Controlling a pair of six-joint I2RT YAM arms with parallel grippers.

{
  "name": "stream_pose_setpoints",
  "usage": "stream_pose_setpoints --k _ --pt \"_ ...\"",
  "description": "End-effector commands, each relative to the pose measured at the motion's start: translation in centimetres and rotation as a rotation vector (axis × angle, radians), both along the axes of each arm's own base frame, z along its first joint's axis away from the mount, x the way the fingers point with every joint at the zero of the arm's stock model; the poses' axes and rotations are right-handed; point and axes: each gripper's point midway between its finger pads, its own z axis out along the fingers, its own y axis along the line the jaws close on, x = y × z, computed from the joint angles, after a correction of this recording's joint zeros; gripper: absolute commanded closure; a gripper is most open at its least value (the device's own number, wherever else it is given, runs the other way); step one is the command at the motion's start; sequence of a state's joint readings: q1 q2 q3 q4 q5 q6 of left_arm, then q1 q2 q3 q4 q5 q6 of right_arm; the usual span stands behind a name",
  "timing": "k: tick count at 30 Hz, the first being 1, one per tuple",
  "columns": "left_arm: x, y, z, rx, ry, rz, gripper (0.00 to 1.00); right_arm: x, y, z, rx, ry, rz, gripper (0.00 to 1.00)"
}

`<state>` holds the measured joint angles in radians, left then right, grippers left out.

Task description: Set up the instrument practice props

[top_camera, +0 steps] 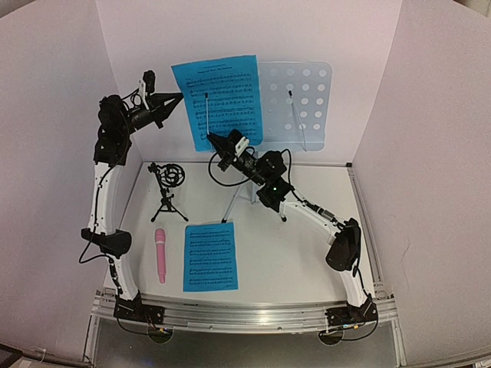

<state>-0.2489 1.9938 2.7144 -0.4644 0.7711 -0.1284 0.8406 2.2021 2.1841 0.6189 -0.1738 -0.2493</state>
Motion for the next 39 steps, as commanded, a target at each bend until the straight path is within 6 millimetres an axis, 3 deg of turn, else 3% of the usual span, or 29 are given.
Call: stream_pose_setpoints --k 1,13,19,25,30,36,39 --pt "0.1 0.3 1.0 -0.009 -0.058 0.030 1.00 -2.8 -2.2 5.6 0.089 -0.137 0.006 1.00" --pt "1.2 0.8 2.0 -0.032 -0.122 0.100 1.00 -2.6 -2.1 5.3 0.089 -0.129 0.002 1.00" --pt "0.0 0.1 1.3 -0.013 -0.073 0.021 1.00 -2.5 -2.2 5.2 0.087 -0.127 -0.003 1.00" --pt "-0.4 2.4 1.4 -0.001 -0.038 0.058 0.75 -2.4 -2.3 5.0 0.083 -0.119 -0.013 1.00" --pt "-1.9 1.8 -1.1 0.078 0.018 -0.014 0.55 -1.9 -2.5 5.1 0.102 -0.112 -0.037 1.00" --pt "-3.2 0.8 -1.8 0.095 0.016 -0.121 0.42 -1.9 -2.7 5.4 0.123 -0.115 -0.044 1.00" --pt "-3.1 0.0 -2.6 0.099 0.035 -0.150 0.41 -2.0 -2.7 5.6 0.129 -0.117 -0.033 1.00"
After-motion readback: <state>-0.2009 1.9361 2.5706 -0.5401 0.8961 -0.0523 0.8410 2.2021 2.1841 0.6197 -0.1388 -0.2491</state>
